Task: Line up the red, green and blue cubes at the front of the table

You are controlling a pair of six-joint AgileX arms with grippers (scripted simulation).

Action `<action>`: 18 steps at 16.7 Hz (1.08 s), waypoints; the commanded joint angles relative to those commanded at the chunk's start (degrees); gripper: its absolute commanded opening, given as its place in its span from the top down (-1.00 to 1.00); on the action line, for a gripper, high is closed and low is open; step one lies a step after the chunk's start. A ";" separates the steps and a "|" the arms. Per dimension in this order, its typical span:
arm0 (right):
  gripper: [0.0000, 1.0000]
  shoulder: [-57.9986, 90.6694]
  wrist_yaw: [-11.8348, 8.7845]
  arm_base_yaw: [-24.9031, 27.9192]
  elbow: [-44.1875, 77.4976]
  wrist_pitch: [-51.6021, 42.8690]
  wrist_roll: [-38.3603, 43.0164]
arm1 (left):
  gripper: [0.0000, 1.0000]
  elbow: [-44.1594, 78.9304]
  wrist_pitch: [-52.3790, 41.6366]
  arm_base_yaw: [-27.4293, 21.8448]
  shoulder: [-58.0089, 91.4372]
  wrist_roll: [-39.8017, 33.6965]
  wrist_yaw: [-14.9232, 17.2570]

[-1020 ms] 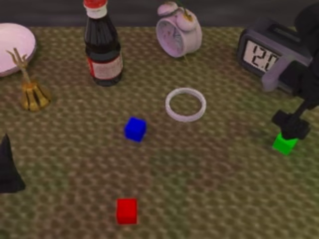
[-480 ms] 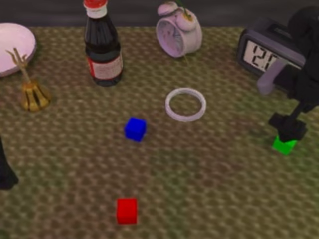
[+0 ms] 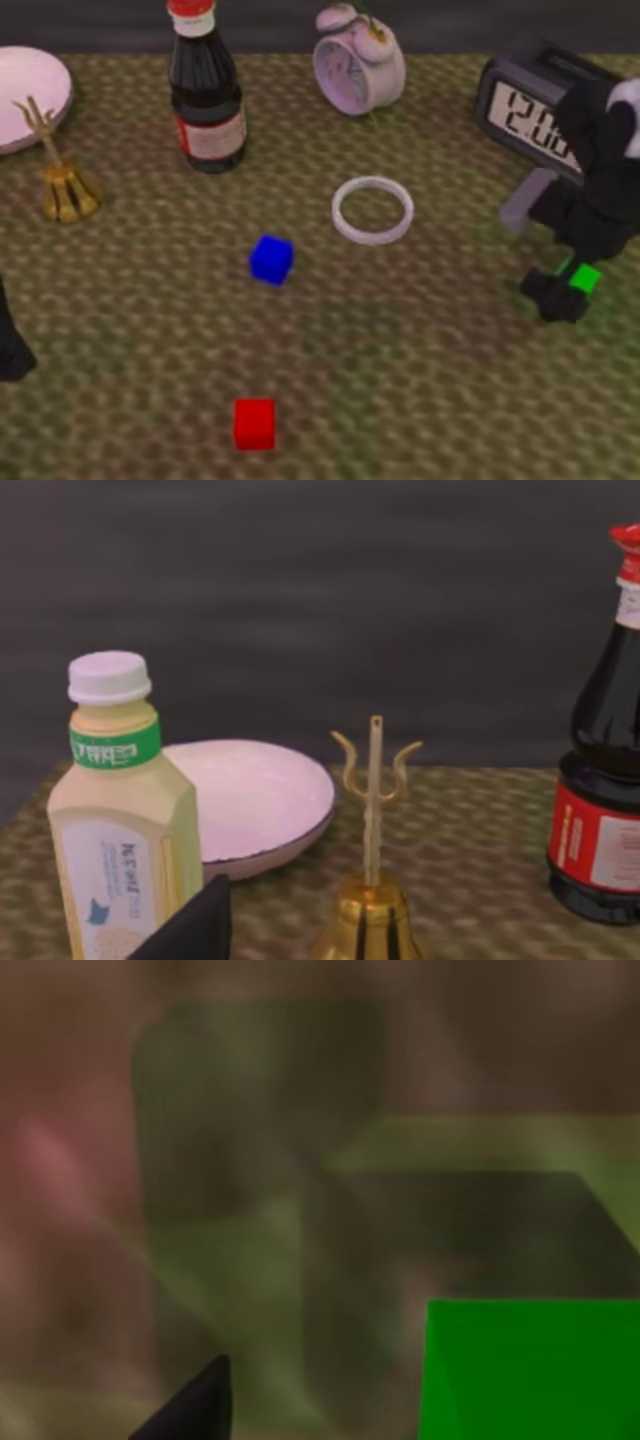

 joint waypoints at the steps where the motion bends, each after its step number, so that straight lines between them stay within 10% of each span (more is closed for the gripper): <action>1: -1.00 0.46 0.00 0.01 -0.38 0.65 0.00 | -1.00 0.00 0.00 0.00 0.00 0.00 0.00; 5: -1.00 0.54 0.00 0.02 -0.44 0.75 0.00 | -1.00 0.00 0.00 0.00 0.00 0.00 0.00; 18: 0.96 0.54 0.00 0.02 -0.44 0.75 0.00 | -1.00 0.00 0.00 0.00 0.00 0.00 0.00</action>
